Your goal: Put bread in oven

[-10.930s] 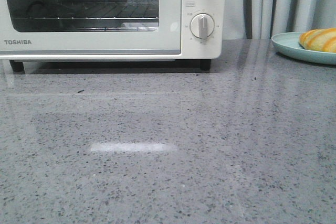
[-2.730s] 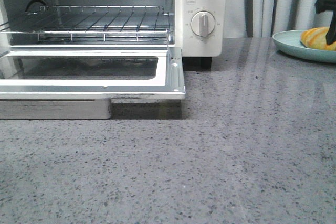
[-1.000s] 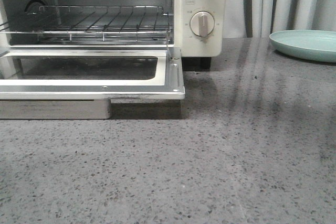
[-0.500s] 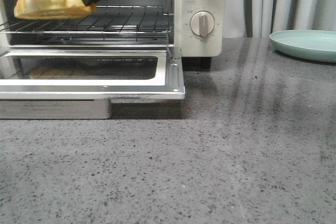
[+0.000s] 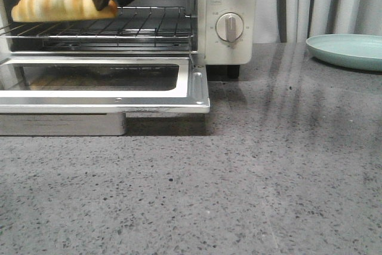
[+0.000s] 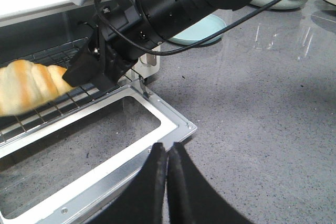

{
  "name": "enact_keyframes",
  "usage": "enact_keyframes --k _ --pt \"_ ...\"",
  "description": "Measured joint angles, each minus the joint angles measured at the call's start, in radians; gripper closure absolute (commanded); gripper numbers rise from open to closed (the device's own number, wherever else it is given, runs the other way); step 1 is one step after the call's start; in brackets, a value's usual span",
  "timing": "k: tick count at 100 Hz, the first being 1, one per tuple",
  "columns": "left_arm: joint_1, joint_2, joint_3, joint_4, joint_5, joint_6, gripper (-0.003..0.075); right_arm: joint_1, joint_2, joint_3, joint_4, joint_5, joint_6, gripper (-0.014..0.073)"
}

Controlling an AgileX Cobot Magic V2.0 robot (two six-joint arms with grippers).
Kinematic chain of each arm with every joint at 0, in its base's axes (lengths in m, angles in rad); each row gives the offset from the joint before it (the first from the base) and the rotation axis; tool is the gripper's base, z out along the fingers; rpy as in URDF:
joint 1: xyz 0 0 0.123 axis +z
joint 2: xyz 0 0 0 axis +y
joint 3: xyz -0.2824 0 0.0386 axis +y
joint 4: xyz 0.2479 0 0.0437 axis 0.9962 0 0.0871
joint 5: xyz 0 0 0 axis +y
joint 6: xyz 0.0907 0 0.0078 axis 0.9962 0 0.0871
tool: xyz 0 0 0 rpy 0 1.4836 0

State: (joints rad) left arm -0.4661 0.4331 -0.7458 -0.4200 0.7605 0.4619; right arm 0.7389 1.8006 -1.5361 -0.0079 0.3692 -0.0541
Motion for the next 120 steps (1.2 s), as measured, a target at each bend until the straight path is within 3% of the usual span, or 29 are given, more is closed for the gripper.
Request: enact_keyframes --k 8,34,44,63,70,90,120 --pt "0.000 0.000 0.000 0.000 0.000 0.000 0.0741 0.000 0.000 0.000 0.000 0.000 0.000 0.0044" --pt "0.000 0.000 0.000 0.000 0.000 0.000 0.0742 0.000 -0.022 -0.008 0.008 0.024 0.000 0.0093" --pt "0.000 0.000 0.000 0.000 -0.002 0.000 0.0742 0.007 -0.063 -0.008 0.031 0.050 0.000 0.0206" --pt "0.000 -0.001 0.000 0.000 -0.062 0.000 0.0742 0.075 -0.158 -0.004 0.040 0.144 0.000 0.0581" --pt "0.000 -0.005 0.000 0.000 -0.072 0.000 0.0742 0.107 -0.212 0.025 0.032 0.150 0.000 0.0671" --pt "0.000 -0.116 0.051 0.002 -0.113 0.000 0.0742 0.160 -0.489 0.232 -0.069 0.130 0.002 0.0642" --pt "0.000 -0.351 0.246 0.006 -0.168 0.000 0.0742 0.160 -1.136 0.711 -0.218 0.121 0.002 0.0642"
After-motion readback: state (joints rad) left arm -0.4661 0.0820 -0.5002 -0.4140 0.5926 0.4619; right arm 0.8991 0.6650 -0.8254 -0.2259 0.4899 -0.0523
